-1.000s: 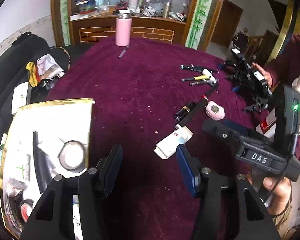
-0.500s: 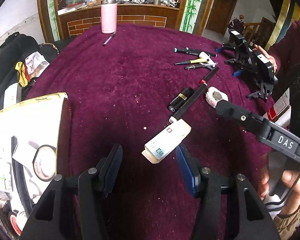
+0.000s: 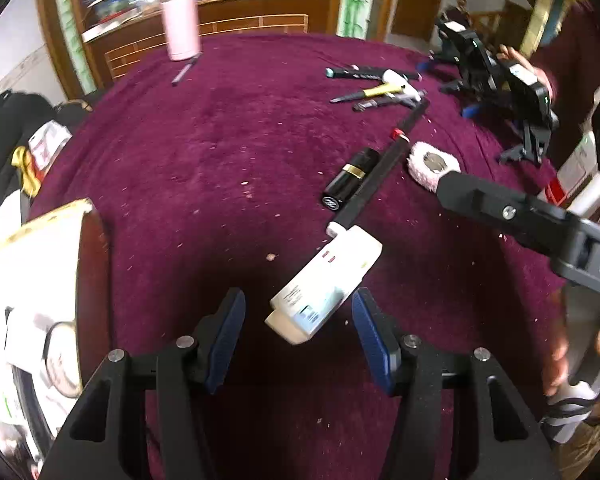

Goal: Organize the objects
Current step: 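Grasp the white lipstick box with the left gripper and lift it, then move the right gripper down to the black marker beside the pink puff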

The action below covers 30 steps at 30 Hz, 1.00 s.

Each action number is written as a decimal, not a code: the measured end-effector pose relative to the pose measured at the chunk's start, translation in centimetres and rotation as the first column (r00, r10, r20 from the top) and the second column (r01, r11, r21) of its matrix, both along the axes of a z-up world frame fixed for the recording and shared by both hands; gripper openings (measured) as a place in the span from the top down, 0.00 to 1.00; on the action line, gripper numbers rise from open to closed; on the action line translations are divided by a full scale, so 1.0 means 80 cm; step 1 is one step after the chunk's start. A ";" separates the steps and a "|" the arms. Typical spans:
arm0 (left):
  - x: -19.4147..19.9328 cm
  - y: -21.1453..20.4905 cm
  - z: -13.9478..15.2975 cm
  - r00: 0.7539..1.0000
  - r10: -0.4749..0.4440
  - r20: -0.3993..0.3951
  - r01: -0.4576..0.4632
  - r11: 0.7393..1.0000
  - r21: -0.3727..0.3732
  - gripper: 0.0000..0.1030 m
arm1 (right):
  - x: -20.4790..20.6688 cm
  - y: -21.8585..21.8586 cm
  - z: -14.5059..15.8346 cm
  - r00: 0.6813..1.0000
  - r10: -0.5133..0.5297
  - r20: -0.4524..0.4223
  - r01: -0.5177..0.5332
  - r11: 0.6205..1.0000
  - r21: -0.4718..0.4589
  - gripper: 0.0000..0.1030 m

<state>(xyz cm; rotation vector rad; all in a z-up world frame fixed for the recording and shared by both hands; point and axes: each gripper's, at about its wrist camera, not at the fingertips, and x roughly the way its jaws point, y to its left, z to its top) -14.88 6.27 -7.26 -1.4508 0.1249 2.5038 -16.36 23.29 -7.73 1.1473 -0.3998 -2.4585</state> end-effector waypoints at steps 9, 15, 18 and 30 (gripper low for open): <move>-0.022 0.027 -0.033 0.998 -0.060 0.010 0.060 0.996 -0.062 0.56 | -0.001 0.003 0.001 1.000 -0.006 0.003 0.006 1.000 -0.007 0.07; -0.014 0.018 -0.013 1.000 -0.022 -0.014 0.022 1.000 -0.002 0.72 | 0.000 0.004 0.001 1.000 -0.008 0.002 0.008 1.000 -0.008 0.07; -0.006 0.009 0.004 1.000 -0.008 -0.029 0.009 0.999 0.042 0.72 | -0.001 0.003 0.000 1.000 -0.009 0.004 0.009 1.000 -0.005 0.07; 0.046 -0.034 0.056 0.993 0.059 -0.102 -0.044 0.989 0.142 0.71 | -0.004 0.002 -0.004 1.000 -0.014 0.010 0.014 1.000 0.012 0.07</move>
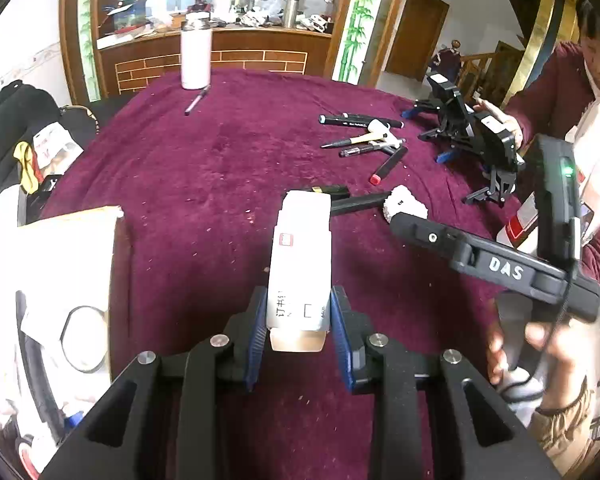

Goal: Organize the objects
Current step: 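Move the right gripper down to the black marker beside the pink puff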

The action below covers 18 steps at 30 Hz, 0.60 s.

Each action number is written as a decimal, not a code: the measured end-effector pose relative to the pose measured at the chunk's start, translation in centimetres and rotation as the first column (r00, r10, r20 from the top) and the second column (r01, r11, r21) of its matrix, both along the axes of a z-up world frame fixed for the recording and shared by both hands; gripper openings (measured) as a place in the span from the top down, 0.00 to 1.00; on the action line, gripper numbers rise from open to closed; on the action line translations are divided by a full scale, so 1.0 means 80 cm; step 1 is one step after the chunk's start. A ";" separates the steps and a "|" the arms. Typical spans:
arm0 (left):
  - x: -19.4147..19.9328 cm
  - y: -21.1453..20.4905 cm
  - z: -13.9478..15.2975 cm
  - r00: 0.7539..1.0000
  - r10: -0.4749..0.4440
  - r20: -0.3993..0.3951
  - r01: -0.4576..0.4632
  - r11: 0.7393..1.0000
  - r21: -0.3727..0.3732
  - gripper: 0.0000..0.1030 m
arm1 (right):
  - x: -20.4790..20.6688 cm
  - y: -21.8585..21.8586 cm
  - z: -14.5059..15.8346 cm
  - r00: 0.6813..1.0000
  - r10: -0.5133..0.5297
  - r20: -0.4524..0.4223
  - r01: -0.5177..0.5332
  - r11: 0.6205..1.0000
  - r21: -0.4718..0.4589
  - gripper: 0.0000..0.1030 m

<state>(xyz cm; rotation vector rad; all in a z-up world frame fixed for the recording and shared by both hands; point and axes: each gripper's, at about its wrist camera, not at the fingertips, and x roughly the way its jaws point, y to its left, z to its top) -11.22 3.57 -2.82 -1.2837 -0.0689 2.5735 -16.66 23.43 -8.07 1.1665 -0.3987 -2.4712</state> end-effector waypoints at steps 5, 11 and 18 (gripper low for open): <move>0.016 -0.020 0.002 1.000 0.024 0.002 -0.024 1.000 0.010 0.71 | -0.003 0.008 -0.001 1.000 -0.023 0.008 0.023 1.000 0.000 0.07; 0.027 -0.038 0.002 0.999 0.045 -0.001 -0.045 0.999 0.020 0.71 | -0.007 0.011 -0.003 0.999 -0.029 0.041 0.029 1.000 -0.011 0.07; 0.038 -0.047 0.005 0.999 0.047 -0.015 -0.046 0.998 0.030 0.71 | -0.006 0.003 0.004 0.999 0.015 0.048 -0.015 1.000 0.018 0.07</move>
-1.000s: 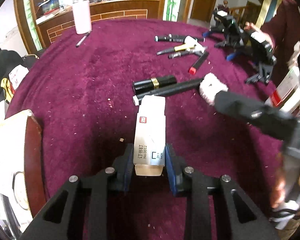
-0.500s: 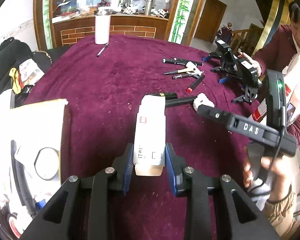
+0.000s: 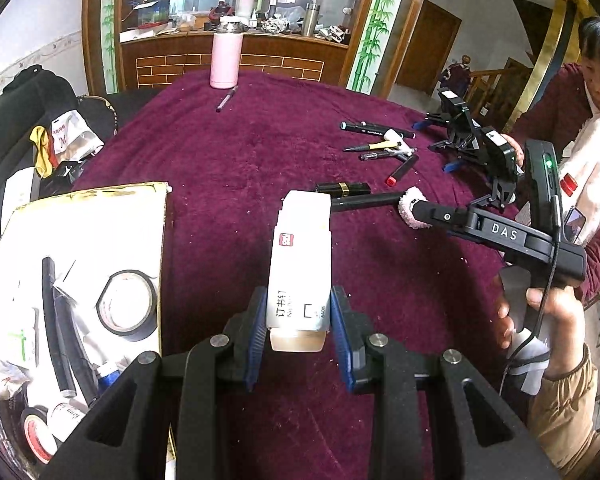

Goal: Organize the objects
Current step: 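Move the right gripper down to the black marker beside the pink puff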

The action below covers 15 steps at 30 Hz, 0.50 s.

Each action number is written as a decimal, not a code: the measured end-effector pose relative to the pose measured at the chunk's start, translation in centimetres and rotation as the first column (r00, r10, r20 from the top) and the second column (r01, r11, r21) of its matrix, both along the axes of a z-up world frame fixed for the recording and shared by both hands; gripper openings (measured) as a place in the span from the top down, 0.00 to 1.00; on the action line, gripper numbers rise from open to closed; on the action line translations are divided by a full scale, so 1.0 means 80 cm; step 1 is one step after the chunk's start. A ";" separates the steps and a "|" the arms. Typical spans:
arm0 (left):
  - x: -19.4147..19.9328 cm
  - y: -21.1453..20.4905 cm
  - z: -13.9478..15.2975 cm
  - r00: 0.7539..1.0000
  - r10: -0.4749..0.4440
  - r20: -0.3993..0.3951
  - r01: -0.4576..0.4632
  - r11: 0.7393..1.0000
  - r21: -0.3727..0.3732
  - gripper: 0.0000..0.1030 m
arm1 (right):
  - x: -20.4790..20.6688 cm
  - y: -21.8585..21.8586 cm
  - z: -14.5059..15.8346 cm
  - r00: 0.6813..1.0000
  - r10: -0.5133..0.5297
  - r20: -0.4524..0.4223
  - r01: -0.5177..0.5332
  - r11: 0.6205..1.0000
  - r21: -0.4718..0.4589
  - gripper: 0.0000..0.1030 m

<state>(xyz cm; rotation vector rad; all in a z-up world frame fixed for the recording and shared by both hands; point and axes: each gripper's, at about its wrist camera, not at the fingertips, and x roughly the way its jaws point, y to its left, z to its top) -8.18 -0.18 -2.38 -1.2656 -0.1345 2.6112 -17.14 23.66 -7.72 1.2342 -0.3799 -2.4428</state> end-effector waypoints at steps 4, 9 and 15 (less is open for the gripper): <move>0.003 -0.004 0.000 1.000 0.004 0.000 -0.004 1.000 0.004 0.71 | -0.005 0.000 0.003 0.999 0.044 0.007 -0.044 0.999 0.011 0.07; 0.008 -0.012 0.004 1.000 0.011 -0.006 -0.011 1.000 0.008 0.71 | -0.022 -0.005 0.004 0.992 0.118 0.035 -0.120 0.988 0.095 0.07; 0.008 -0.015 0.007 1.000 0.012 -0.012 -0.012 1.000 0.010 0.71 | -0.038 -0.036 -0.003 0.976 0.215 0.038 -0.218 0.953 0.212 0.07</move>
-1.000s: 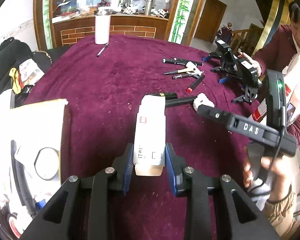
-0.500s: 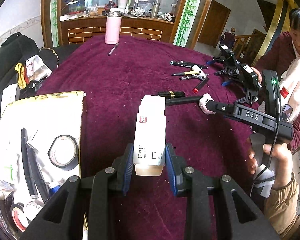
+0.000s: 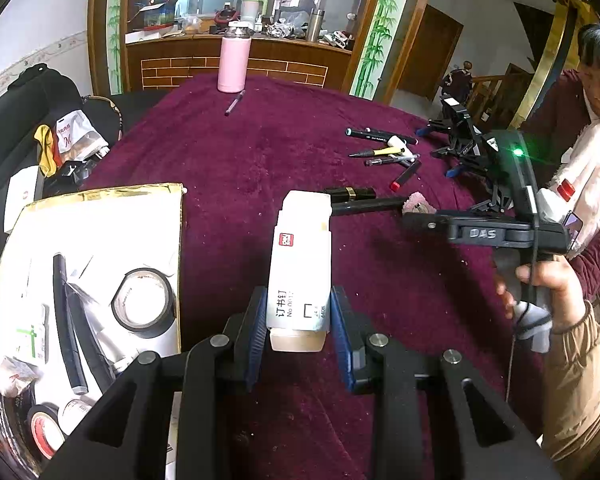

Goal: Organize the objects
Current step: 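Move the right gripper down to the black marker beside the pink puff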

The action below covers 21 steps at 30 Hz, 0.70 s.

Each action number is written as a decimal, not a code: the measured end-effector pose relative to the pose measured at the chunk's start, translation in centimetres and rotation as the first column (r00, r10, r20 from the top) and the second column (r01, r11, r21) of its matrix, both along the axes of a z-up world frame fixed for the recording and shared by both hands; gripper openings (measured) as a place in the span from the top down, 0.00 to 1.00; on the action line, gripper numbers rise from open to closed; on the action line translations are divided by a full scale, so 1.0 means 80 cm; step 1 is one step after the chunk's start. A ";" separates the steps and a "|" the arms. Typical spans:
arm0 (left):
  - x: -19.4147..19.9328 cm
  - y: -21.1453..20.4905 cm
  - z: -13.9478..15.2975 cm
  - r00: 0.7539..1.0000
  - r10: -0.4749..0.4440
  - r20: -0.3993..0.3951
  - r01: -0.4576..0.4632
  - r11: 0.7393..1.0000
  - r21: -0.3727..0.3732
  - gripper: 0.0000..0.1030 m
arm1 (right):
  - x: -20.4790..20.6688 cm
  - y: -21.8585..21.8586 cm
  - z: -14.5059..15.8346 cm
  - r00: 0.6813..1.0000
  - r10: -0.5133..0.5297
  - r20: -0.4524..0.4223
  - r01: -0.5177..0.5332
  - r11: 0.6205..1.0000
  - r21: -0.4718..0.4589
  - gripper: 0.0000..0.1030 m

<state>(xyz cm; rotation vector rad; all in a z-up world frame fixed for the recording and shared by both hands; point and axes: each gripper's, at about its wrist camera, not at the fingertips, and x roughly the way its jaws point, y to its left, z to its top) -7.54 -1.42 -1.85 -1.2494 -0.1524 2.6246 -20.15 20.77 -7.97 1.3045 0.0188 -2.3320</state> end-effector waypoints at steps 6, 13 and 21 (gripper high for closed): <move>-0.002 -0.001 -0.003 1.000 0.004 0.012 -0.004 1.000 0.004 0.71 | -0.029 -0.040 -0.001 0.989 0.141 -0.048 -0.133 0.982 0.135 0.08; -0.006 -0.003 -0.008 1.000 0.005 0.026 -0.005 1.000 0.011 0.71 | -0.059 -0.052 -0.026 0.982 0.191 -0.005 -0.187 0.965 0.185 0.16; -0.011 -0.005 -0.013 0.999 -0.003 0.035 0.002 1.000 0.029 0.71 | -0.047 -0.050 -0.016 0.978 0.208 0.028 -0.208 0.948 0.240 0.61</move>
